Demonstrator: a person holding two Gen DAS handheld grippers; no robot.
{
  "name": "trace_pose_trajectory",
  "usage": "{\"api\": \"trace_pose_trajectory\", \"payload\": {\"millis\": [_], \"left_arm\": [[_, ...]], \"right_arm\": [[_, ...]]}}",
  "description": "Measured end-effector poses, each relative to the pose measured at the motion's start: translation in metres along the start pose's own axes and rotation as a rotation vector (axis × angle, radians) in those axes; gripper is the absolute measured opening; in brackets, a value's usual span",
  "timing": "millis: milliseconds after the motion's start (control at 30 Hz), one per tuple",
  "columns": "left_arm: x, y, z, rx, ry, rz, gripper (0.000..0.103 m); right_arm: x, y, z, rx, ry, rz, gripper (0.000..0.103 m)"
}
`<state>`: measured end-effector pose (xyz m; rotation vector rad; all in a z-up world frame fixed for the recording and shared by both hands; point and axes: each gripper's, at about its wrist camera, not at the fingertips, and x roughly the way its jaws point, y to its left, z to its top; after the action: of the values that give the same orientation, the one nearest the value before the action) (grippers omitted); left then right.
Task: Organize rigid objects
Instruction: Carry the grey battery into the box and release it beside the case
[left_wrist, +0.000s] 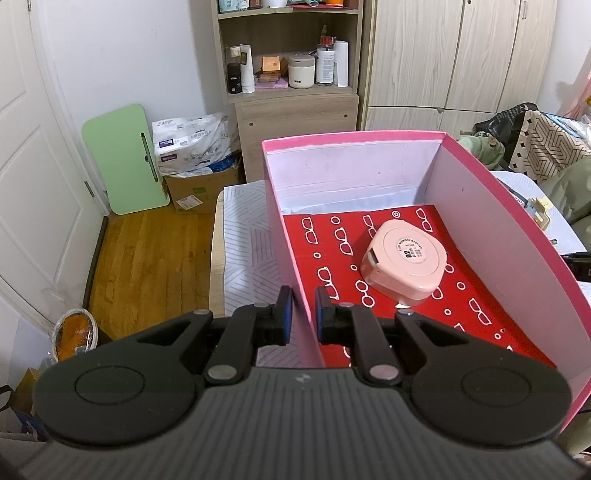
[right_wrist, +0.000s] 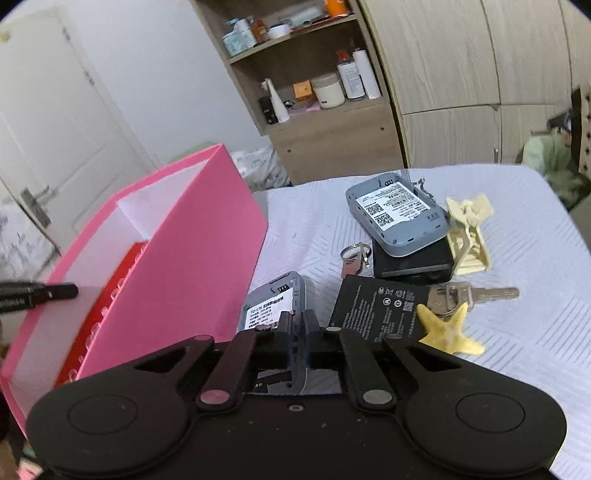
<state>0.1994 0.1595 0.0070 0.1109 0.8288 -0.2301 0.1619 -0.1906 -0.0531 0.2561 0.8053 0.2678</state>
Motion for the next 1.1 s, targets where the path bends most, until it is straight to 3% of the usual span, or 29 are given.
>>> {"api": "trace_pose_trajectory", "payload": {"millis": [333, 533, 633, 833, 967, 1100], "left_arm": [[-0.001, 0.001, 0.0, -0.003, 0.0, -0.001, 0.012], [-0.001, 0.001, 0.0, -0.003, 0.0, 0.001, 0.012], [-0.001, 0.002, 0.0, -0.004, -0.001, -0.001, 0.012], [-0.002, 0.002, -0.001, -0.016, -0.007, -0.008, 0.012], [-0.002, 0.003, -0.001, -0.016, -0.007, -0.008, 0.012], [-0.002, 0.002, -0.002, -0.018, -0.009, -0.01, 0.012]], "right_arm": [[-0.024, 0.011, 0.018, -0.106, -0.053, -0.05, 0.009], [-0.059, 0.037, 0.049, -0.219, -0.133, -0.071, 0.009], [-0.073, 0.055, 0.068, -0.243, -0.151, -0.032, 0.009], [-0.065, 0.093, 0.095, -0.246, -0.078, 0.12, 0.009], [-0.026, 0.122, 0.097, -0.26, 0.024, 0.189, 0.009], [0.02, 0.136, 0.099, -0.188, 0.158, 0.288, 0.009]]}}
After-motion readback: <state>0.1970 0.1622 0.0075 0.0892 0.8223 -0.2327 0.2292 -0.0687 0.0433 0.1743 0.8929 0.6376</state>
